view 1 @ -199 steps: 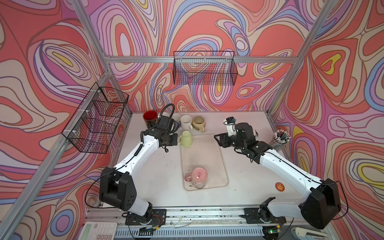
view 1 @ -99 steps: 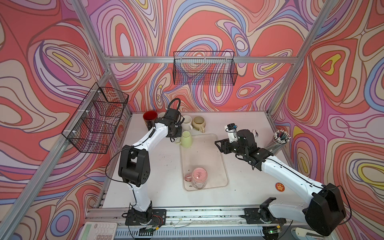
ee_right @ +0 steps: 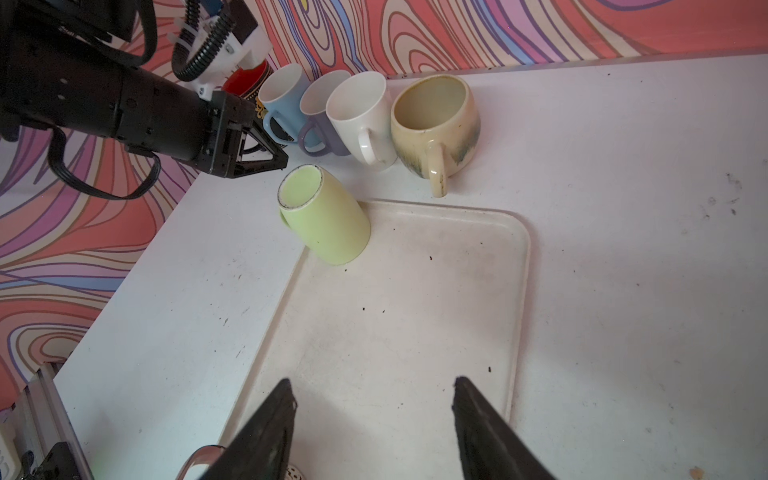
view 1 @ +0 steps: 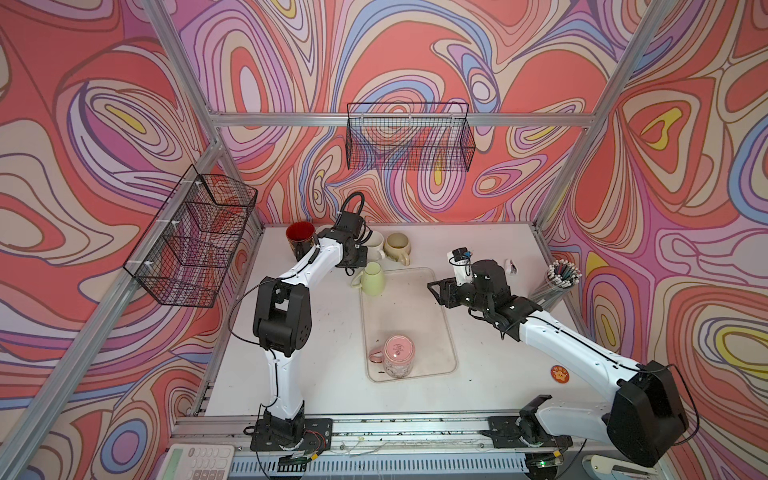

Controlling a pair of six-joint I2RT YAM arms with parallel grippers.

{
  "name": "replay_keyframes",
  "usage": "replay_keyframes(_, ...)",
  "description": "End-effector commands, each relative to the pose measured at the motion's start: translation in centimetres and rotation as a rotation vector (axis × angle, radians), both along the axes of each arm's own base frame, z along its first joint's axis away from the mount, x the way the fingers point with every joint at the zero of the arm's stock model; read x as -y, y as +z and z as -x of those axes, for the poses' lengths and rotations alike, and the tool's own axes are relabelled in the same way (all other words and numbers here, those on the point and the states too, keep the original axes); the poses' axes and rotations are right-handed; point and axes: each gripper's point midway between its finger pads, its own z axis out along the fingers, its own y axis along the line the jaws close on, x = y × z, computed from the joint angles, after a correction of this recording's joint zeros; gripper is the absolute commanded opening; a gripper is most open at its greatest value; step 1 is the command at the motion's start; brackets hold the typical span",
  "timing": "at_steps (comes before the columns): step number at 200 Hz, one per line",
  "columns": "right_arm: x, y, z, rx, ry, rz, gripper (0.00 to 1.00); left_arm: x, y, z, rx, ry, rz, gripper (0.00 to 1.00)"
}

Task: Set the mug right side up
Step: 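Withdraw the right gripper while the left gripper moves over the pale green mug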

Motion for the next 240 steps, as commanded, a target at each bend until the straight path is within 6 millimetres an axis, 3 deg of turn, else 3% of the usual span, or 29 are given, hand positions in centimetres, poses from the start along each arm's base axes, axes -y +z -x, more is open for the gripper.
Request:
replay_keyframes(1, -0.3, -0.6, -0.2, -0.006, 0.004, -0.001, 0.63, 1.0, -0.5, 0.8, -0.012, -0.016, 0.029, 0.00)
replay_keyframes(115, -0.1, -1.2, -0.4, -0.017, -0.010, 0.019, 0.63, 7.1, -0.8, 7.0, -0.025, -0.116, 0.097, 0.00)
replay_keyframes(184, 0.2, -0.6, -0.1, -0.002, -0.014, 0.017, 0.63, 6.8, 1.2, 9.8, -0.013, -0.175, 0.067, 0.00)
replay_keyframes(197, 0.2, -0.8, -0.1, -0.006, -0.016, 0.021, 0.63, 6.9, 1.9, 10.4, -0.010, -0.214, 0.052, 0.08)
replay_keyframes(220, 0.2, -1.1, -0.2, -0.014, -0.017, 0.026, 0.64, 7.5, 2.9, 11.7, -0.013, -0.311, 0.044, 0.32)
replay_keyframes(240, 0.4, -1.1, -0.2, -0.009, -0.025, 0.028, 0.65, 8.1, 3.2, 12.7, -0.015, -0.390, 0.037, 0.40)
